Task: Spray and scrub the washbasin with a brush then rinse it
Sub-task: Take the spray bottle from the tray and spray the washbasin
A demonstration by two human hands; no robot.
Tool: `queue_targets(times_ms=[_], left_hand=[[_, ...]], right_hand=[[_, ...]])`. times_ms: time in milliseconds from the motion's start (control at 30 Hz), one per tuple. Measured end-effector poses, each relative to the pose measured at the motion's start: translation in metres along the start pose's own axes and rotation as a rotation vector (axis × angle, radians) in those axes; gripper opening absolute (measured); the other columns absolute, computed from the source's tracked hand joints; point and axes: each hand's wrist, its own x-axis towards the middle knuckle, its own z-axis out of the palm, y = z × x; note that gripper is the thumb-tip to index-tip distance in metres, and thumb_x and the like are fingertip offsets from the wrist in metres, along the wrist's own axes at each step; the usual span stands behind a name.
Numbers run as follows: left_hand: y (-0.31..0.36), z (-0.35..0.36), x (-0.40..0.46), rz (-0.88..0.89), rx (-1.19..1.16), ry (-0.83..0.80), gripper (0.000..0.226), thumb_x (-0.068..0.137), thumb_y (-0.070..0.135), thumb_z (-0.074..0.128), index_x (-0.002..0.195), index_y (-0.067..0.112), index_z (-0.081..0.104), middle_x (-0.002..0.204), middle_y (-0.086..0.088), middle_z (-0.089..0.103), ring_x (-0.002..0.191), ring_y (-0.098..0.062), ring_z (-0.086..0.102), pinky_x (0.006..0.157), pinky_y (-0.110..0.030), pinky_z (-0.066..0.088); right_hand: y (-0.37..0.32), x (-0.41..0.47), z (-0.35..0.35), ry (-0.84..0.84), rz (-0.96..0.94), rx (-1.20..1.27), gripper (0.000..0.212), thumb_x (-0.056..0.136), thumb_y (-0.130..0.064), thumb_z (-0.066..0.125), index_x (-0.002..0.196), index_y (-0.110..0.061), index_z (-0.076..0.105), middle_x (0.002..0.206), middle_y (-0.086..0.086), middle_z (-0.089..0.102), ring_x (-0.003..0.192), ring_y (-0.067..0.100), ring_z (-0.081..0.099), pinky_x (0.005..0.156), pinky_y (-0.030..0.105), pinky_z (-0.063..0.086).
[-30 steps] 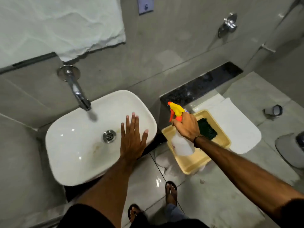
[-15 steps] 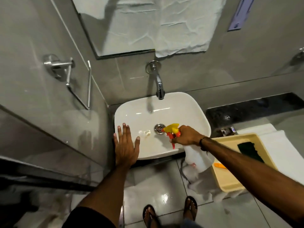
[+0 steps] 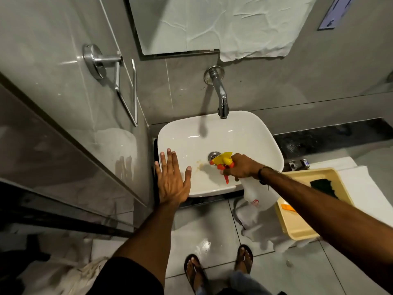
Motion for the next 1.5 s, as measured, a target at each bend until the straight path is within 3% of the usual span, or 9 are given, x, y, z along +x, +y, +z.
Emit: queue_targets(times_ms=[167,233,400,533,833,967,1033,1300,1500], left_hand=[[0.001,-0.001,0.001,-0.004,-0.011,-0.011,0.085,0.101,0.063,0.005,0.167,0.009,0.006,0.176,-0.009,-0.002,0.163,-0.028,-0.006,0.132,-0.051,-0.004],[0.001,-0.001,0.0,-0.002,-0.009,-0.009,0.086,0.1,0.063,0.004,0.166,0.008,0.006,0.176,-0.009,-0.002,0.163,-0.028,-0.006,0.132,-0.051,-0.005],[0.001,-0.003,0.0,0.002,0.006,-0.01,0.095,0.094,0.068,-0.016,0.166,0.009,0.004,0.176,-0.01,-0.004,0.163,-0.028,-0.007,0.131,-0.05,-0.008],[0.002,-0.003,0.0,-0.003,0.008,-0.018,0.09,0.098,0.065,-0.005,0.166,0.008,0.006,0.176,-0.01,-0.003,0.163,-0.028,-0.006,0.131,-0.05,-0.007],[0.002,-0.002,0.0,-0.006,0.03,-0.036,0.088,0.099,0.063,0.001,0.166,0.007,0.005,0.176,-0.01,-0.004,0.163,-0.027,-0.008,0.131,-0.051,-0.008],[0.003,-0.004,-0.001,-0.005,0.028,-0.04,0.089,0.098,0.064,0.0,0.166,0.007,0.005,0.176,-0.01,-0.004,0.163,-0.028,-0.008,0.131,-0.05,-0.009],[0.003,-0.003,-0.001,-0.005,0.025,-0.042,0.09,0.098,0.065,0.0,0.166,0.007,0.005,0.176,-0.01,-0.003,0.163,-0.028,-0.007,0.131,-0.051,-0.008],[0.002,-0.003,-0.001,0.0,0.024,-0.037,0.101,0.091,0.072,-0.018,0.166,0.008,0.004,0.176,-0.01,-0.004,0.163,-0.028,-0.008,0.131,-0.05,-0.009],[0.002,-0.005,0.0,0.0,0.0,-0.04,0.101,0.091,0.073,-0.017,0.166,0.008,0.004,0.176,-0.009,-0.005,0.163,-0.028,-0.009,0.131,-0.051,-0.008]], right_hand=[[0.002,-0.005,0.005,0.12,0.054,-0.046,0.029,0.086,-0.044,0.076,0.089,-0.016,0.077,0.082,-0.003,0.08,0.074,0.014,0.071,0.082,0.034,0.06],[0.003,-0.007,0.004,0.144,0.083,-0.067,0.036,0.082,-0.052,0.076,0.088,-0.017,0.075,0.076,-0.004,0.078,0.073,0.013,0.073,0.081,0.034,0.06],[0.008,-0.012,0.001,0.214,0.101,-0.155,0.043,0.082,-0.059,0.071,0.095,-0.018,0.073,0.088,-0.002,0.078,0.086,0.02,0.072,0.085,0.041,0.06],[0.015,-0.02,-0.007,0.239,0.141,-0.18,0.046,0.082,-0.063,0.071,0.093,-0.019,0.063,0.084,-0.001,0.071,0.084,0.022,0.07,0.083,0.04,0.06],[0.089,-0.007,-0.027,0.385,0.195,-0.206,0.083,0.055,-0.091,0.046,0.112,-0.037,0.072,0.084,-0.009,0.075,0.074,0.015,0.071,0.076,0.037,0.063],[0.055,-0.047,-0.041,0.468,0.266,-0.238,0.061,0.079,-0.074,0.063,0.101,-0.017,0.067,0.087,-0.001,0.068,0.083,0.022,0.066,0.077,0.033,0.055],[0.049,-0.054,-0.043,0.482,0.292,-0.258,0.054,0.086,-0.065,0.066,0.104,-0.015,0.063,0.091,0.003,0.061,0.09,0.027,0.066,0.079,0.037,0.054],[0.051,-0.052,-0.039,0.527,0.316,-0.269,0.055,0.089,-0.059,0.066,0.111,-0.009,0.068,0.099,0.012,0.071,0.094,0.032,0.07,0.08,0.038,0.055],[0.053,-0.049,-0.037,0.545,0.33,-0.218,0.053,0.086,-0.061,0.067,0.105,-0.011,0.067,0.087,0.004,0.063,0.091,0.03,0.07,0.081,0.039,0.058]])
